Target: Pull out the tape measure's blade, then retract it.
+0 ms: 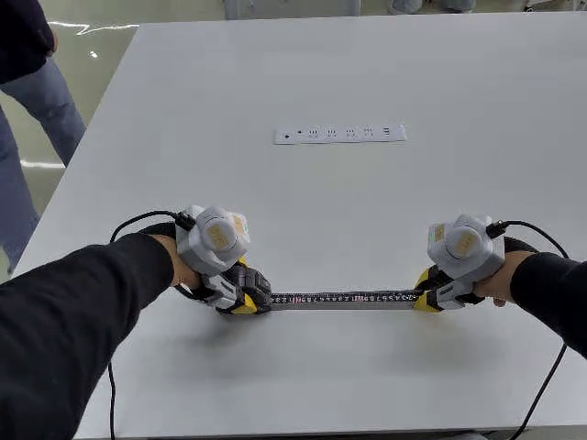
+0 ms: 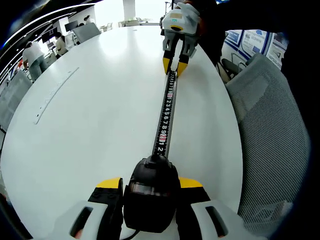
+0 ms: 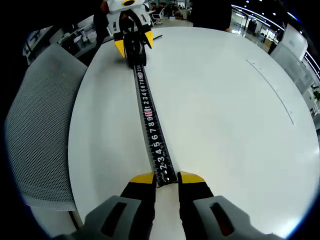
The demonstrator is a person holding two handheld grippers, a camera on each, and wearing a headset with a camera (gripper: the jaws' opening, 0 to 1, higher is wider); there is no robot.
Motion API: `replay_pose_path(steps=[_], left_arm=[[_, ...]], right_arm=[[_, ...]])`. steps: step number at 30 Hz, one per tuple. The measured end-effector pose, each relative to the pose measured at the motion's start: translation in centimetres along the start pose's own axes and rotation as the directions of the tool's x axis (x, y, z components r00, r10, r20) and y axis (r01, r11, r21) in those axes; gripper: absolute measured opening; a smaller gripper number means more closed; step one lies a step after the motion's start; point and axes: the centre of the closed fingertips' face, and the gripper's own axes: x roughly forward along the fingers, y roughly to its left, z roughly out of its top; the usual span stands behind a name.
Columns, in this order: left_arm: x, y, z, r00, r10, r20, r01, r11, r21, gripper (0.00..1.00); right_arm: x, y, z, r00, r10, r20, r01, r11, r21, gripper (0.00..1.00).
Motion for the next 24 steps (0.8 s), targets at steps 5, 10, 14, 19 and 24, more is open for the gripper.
replay_pose_path(steps=[5, 10, 14, 19, 24], left_arm=[[0.1, 0.0, -0.2, 0.9998, -0.009, -0.019, 0.009, 1.0, -0.005, 0.39], [-0.1, 0.0, -0.3, 0.9999, 0.0, -0.014, 0.0, 1.0, -0.015, 0.4], [-0.4, 0.4, -0.3, 0.9998, 0.018, -0.001, -0.018, 1.0, -0.021, 0.44], [-0.9, 0.4, 0.0, 0.9995, 0.025, 0.02, -0.024, 0.998, -0.053, 0.46], [-1.3, 0.7, 0.2, 0.9989, 0.029, 0.037, -0.025, 0.995, -0.092, 0.55]], right_arm=[[0.0, 0.2, 0.2, 0.9999, -0.01, 0.007, 0.01, 1.0, 0.02, 0.15], [-0.1, 0.4, 0.5, 0.9996, -0.013, 0.023, 0.013, 1.0, 0.014, 0.2], [-0.5, 0.5, 0.6, 0.9992, -0.018, 0.036, 0.017, 1.0, 0.012, 0.21], [-0.9, 0.5, 0.3, 0.9989, -0.023, 0.04, 0.023, 1.0, 0.017, 0.21], [-1.1, 0.4, -0.3, 0.9994, -0.023, 0.028, 0.022, 1.0, 0.017, 0.22]])
